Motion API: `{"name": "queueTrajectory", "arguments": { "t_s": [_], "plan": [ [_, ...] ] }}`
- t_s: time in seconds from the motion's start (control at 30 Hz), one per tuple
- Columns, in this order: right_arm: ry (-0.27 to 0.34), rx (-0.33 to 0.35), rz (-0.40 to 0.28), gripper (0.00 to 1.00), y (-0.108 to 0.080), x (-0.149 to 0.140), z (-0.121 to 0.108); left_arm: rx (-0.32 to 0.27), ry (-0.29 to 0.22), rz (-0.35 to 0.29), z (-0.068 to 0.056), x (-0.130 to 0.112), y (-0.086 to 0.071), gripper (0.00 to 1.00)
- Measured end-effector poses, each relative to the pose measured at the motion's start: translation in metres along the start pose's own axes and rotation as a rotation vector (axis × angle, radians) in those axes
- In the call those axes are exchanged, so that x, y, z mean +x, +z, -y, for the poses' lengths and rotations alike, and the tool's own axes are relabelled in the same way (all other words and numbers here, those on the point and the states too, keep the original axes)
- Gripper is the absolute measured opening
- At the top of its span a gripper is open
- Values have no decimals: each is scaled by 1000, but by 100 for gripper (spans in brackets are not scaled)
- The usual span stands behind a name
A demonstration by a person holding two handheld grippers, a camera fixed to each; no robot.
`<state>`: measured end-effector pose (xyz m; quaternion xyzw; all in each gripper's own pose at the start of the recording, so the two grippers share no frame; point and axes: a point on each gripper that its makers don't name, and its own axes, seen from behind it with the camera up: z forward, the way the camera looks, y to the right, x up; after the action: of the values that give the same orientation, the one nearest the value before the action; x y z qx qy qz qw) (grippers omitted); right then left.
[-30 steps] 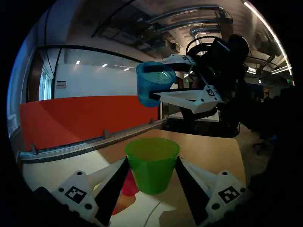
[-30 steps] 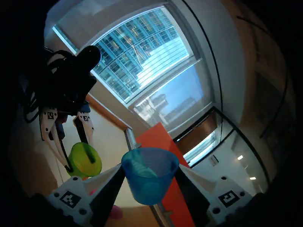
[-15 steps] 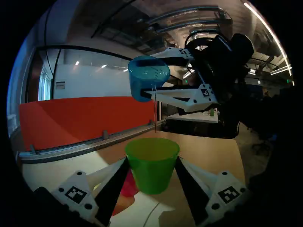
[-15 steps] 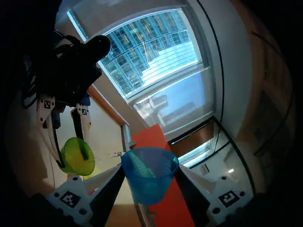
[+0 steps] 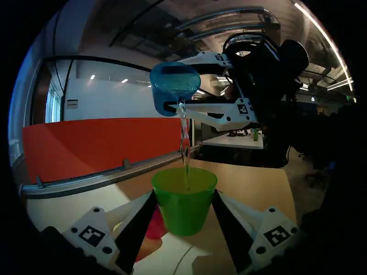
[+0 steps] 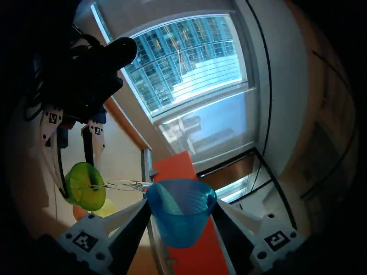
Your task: Pour water
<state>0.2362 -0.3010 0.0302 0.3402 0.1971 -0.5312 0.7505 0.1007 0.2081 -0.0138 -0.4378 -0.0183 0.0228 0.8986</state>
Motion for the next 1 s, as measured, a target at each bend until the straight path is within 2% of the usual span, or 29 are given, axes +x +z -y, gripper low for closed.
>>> {"name": "queueTrajectory", "arguments": {
  "t_s": [1.0],
  "plan": [
    [-149,-53,-2,89,1,12,-25,-6,9,-4,-4,4,-1,83]
  ]
}}
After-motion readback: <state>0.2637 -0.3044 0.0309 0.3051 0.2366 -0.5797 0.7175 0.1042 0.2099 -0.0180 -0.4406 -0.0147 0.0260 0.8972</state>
